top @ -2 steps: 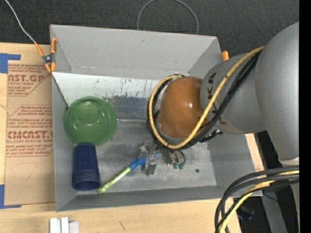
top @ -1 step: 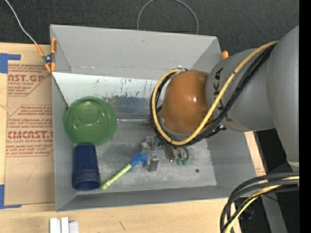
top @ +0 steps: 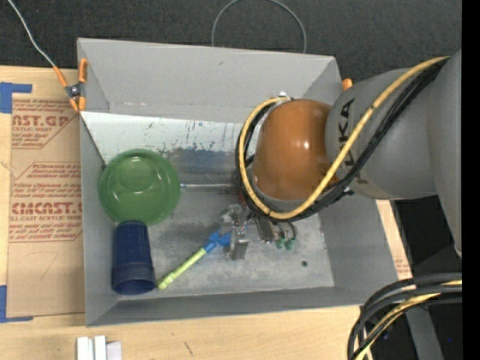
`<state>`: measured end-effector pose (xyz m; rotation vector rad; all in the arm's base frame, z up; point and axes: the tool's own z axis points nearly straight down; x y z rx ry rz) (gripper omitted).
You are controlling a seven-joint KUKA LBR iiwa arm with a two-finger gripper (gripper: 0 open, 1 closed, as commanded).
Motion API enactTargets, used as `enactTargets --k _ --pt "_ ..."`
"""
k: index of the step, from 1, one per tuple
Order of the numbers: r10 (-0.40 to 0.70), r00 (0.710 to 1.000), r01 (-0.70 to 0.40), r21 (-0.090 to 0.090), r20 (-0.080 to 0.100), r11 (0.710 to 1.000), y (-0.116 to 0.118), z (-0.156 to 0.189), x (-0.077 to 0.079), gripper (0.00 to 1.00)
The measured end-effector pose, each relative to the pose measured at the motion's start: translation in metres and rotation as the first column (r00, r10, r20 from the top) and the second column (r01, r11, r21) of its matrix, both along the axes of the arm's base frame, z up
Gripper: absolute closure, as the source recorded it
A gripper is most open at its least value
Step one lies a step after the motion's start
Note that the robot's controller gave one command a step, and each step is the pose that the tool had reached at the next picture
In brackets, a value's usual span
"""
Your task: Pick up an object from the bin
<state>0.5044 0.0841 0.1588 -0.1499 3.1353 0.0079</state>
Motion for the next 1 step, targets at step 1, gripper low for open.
enactTargets --k 1 --pt "0.000 1.000 0.000 0.000 0.002 1.000 0.0002 0.0147 0.0005 1.00"
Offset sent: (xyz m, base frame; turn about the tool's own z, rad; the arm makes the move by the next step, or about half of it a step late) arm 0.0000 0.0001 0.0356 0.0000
